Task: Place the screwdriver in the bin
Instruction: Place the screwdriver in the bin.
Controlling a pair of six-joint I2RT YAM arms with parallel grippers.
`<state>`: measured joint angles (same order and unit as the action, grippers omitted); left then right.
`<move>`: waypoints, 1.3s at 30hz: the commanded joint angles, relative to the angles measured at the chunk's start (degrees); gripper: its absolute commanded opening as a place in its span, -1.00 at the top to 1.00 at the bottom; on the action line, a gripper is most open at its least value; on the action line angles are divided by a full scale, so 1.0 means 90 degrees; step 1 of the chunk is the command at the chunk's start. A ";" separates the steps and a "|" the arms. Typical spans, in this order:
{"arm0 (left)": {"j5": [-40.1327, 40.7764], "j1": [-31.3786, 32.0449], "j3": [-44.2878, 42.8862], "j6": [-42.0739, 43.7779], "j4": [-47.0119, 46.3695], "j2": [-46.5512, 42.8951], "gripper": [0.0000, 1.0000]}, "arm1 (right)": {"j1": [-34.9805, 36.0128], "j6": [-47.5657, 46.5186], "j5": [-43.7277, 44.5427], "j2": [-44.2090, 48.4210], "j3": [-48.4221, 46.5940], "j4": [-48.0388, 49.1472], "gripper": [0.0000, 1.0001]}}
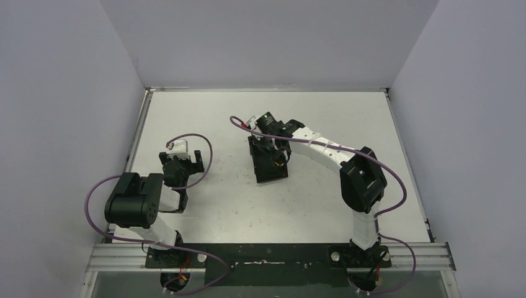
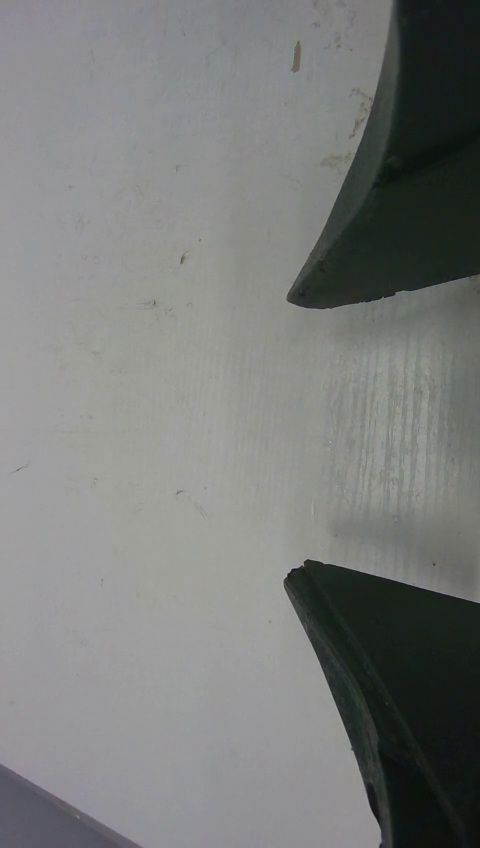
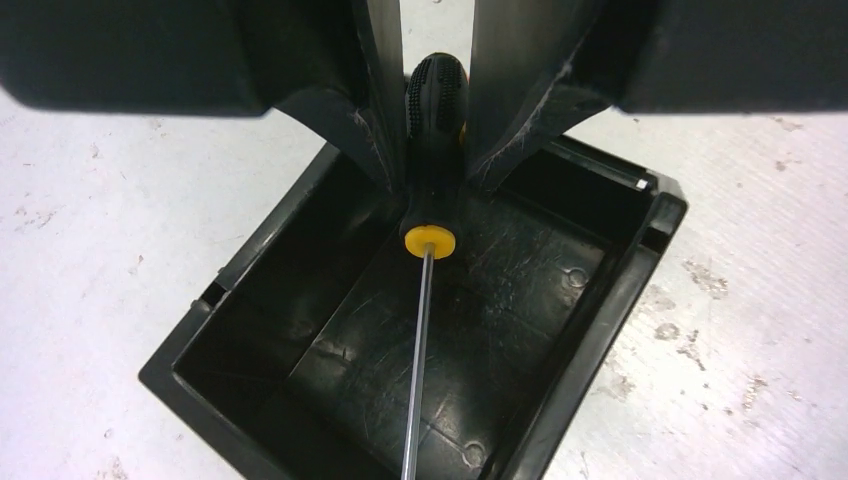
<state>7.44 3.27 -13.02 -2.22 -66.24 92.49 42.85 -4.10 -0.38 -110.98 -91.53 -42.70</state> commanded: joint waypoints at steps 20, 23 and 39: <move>-0.0036 -0.0031 -0.0163 0.0061 -0.0383 -0.0019 -0.94 | 0.0117 0.0366 0.0206 -0.0492 0.0648 0.1110 0.55; -0.0036 -0.0031 -0.0165 0.0055 -0.0375 -0.0020 -0.94 | 0.0129 0.0423 0.0270 -0.0448 0.0555 0.1043 0.35; -0.0031 -0.0031 -0.0162 0.0061 -0.0376 -0.0021 -0.94 | 0.0200 0.1205 0.1466 0.0160 -0.0775 -0.0195 -0.36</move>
<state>7.44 3.27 -13.02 -2.22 -66.24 92.49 44.05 4.08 7.55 -115.61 -93.36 -40.93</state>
